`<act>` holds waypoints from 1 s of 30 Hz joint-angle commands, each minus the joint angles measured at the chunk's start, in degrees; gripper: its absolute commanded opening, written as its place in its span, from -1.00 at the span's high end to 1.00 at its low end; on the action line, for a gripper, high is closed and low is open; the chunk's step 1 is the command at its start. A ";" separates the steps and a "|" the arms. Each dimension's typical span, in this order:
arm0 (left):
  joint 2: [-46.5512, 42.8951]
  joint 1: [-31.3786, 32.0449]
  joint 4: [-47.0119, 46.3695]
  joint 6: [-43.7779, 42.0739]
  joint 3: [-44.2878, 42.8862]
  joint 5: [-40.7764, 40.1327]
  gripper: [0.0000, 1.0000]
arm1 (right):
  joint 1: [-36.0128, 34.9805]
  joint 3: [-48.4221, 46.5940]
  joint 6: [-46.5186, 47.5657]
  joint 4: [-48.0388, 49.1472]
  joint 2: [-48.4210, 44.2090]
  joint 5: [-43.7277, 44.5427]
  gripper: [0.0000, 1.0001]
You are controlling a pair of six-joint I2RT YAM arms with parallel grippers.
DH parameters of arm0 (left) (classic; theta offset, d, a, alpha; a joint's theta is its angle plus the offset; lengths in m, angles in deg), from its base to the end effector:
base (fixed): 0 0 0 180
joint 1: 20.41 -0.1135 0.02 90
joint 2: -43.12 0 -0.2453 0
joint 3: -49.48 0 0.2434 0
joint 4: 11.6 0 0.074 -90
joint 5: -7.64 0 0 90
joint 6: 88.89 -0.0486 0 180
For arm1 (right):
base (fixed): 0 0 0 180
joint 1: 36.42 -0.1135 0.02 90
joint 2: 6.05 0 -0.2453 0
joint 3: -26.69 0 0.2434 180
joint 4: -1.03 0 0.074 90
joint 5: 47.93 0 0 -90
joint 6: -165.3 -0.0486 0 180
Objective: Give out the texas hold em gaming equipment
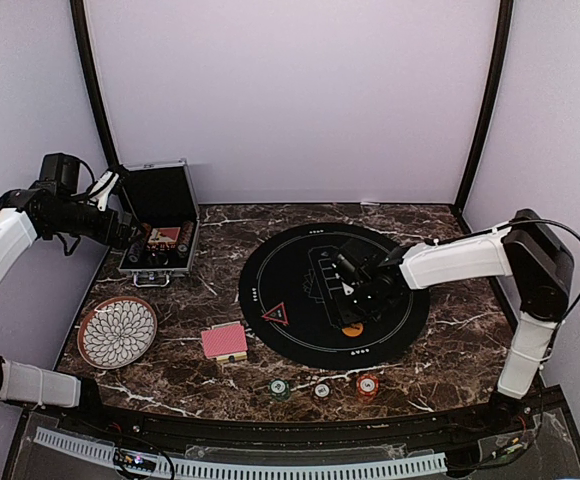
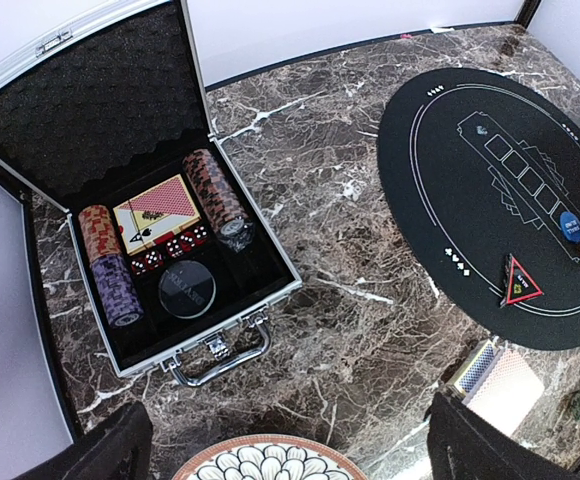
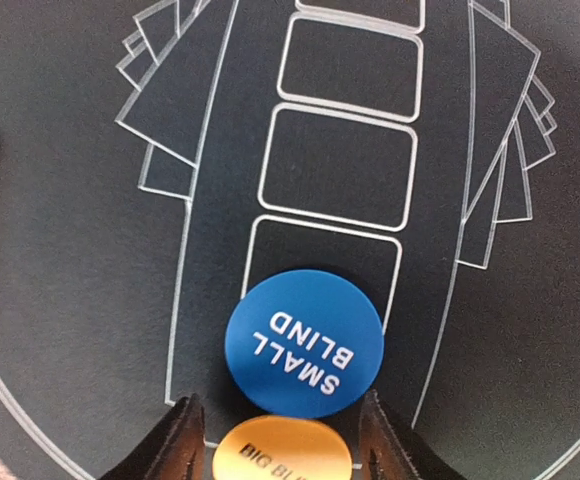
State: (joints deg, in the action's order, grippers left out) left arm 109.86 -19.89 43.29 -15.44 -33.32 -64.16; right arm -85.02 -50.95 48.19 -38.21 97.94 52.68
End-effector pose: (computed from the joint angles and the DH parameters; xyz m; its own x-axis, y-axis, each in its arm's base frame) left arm 0.2505 -0.0175 0.3309 -0.5292 0.2754 -0.8025 0.4201 0.9068 0.0342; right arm 0.2367 0.2549 0.1326 -0.8491 -0.2858 -0.4443 -0.3371 0.9407 0.0391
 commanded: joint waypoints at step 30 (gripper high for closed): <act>0.45 -0.34 2.54 -1.50 -3.45 0.83 -0.98 | 8.23 -17.01 5.78 2.73 14.37 1.96 0.34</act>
State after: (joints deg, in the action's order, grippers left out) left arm 110.59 -19.89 43.86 -15.88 -34.92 -64.16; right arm -79.49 -62.97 52.17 -37.27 108.52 53.91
